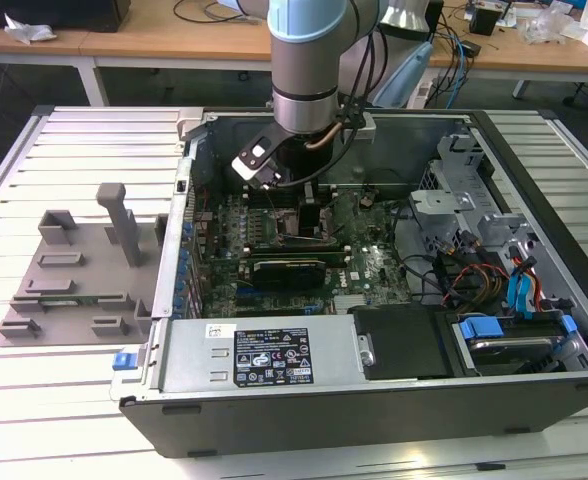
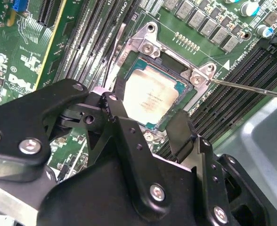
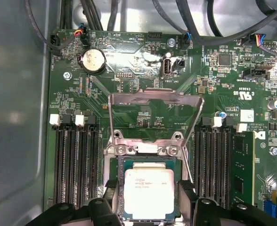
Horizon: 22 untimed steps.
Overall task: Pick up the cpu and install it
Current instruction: 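Place the cpu into insertion slot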
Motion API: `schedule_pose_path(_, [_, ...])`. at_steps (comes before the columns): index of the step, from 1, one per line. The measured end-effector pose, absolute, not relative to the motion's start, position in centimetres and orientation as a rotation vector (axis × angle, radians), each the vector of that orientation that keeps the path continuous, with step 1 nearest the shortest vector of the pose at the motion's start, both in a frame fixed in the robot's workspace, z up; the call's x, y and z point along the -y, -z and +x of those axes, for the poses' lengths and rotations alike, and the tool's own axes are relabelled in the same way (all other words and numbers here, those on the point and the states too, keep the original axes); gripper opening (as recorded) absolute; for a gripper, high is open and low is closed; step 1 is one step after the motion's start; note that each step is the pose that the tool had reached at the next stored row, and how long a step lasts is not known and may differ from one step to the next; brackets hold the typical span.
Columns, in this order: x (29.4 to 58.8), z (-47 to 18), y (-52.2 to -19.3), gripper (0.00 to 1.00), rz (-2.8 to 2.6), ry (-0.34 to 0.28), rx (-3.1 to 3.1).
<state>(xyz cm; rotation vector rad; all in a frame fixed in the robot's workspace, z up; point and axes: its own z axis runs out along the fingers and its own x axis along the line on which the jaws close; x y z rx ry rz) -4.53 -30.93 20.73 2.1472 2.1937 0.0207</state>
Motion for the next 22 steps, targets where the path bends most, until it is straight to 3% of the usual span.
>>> schedule_pose_path(4, [30.93, -4.53, -20.73, 0.6, 2.147, -0.021, -2.194])
schedule_pose_path(5, [30.93, -4.53, -20.73, 0.41, 2.147, -0.021, -2.194])
schedule_pose_path(8, [30.93, -4.53, -20.73, 0.23, 2.147, -0.021, -2.194])
schedule_pose_path(9, [30.93, -4.53, -20.73, 0.23, 2.148, -0.021, -2.194])
schedule_pose_path(10, [30.93, -4.53, -20.73, 0.11, 2.148, -0.021, -2.194])
schedule_pose_path(22, [30.96, -4.94, -20.51, 0.11, 2.159, -0.051, -2.204])
